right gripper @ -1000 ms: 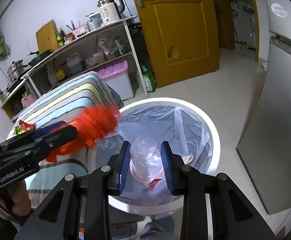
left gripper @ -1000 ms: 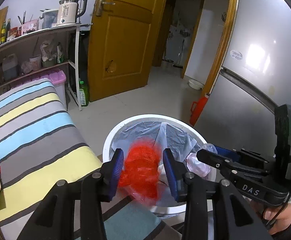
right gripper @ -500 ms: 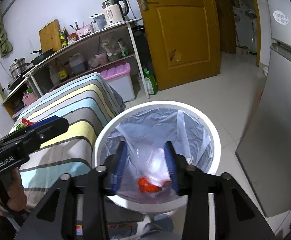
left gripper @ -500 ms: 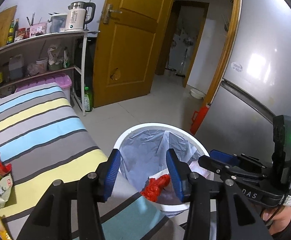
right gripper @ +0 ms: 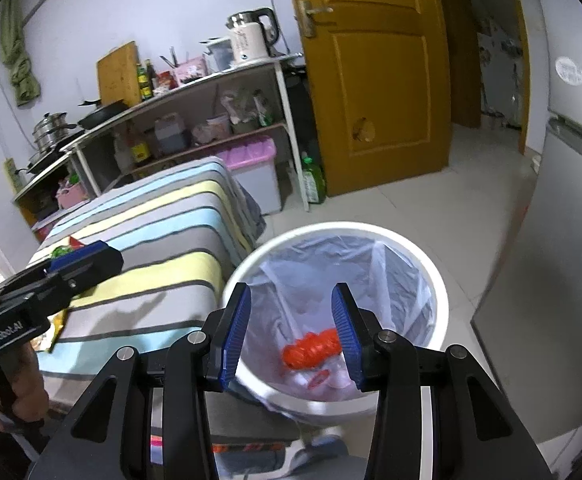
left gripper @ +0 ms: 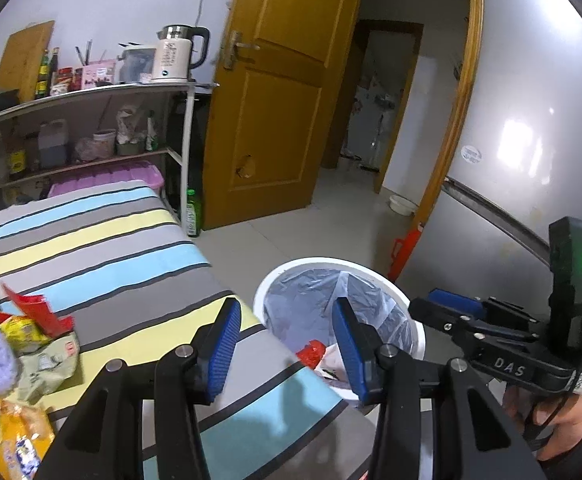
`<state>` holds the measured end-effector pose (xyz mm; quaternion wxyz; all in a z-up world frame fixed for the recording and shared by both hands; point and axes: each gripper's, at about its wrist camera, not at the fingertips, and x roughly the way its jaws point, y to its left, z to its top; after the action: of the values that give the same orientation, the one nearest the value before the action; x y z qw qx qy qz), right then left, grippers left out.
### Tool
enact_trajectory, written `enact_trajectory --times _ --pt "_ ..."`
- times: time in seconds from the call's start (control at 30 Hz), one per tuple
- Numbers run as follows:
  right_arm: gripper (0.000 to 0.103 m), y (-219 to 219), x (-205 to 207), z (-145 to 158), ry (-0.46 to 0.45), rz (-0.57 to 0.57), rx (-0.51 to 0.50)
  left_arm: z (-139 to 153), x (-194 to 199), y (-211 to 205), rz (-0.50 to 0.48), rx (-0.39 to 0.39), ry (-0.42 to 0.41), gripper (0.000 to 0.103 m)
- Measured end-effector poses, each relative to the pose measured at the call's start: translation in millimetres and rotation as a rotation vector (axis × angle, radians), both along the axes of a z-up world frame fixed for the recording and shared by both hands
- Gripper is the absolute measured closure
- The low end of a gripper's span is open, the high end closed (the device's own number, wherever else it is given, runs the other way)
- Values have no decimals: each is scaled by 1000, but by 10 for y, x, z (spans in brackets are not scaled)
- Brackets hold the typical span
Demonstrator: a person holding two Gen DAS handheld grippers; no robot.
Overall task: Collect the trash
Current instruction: 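Move both open tools back over the remaining wrappers on the table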
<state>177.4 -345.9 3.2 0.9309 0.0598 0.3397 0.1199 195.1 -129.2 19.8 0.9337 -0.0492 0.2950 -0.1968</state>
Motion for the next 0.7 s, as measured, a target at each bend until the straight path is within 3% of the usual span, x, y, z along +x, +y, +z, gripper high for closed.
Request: enact_trajectory --times 0.3,0.7 --pt "60 410 -218 184 -42 100 6 102 -324 409 86 9 -26 56" --pt "60 971 -397 158 -34 239 28 128 -754 951 211 25 -43 56"
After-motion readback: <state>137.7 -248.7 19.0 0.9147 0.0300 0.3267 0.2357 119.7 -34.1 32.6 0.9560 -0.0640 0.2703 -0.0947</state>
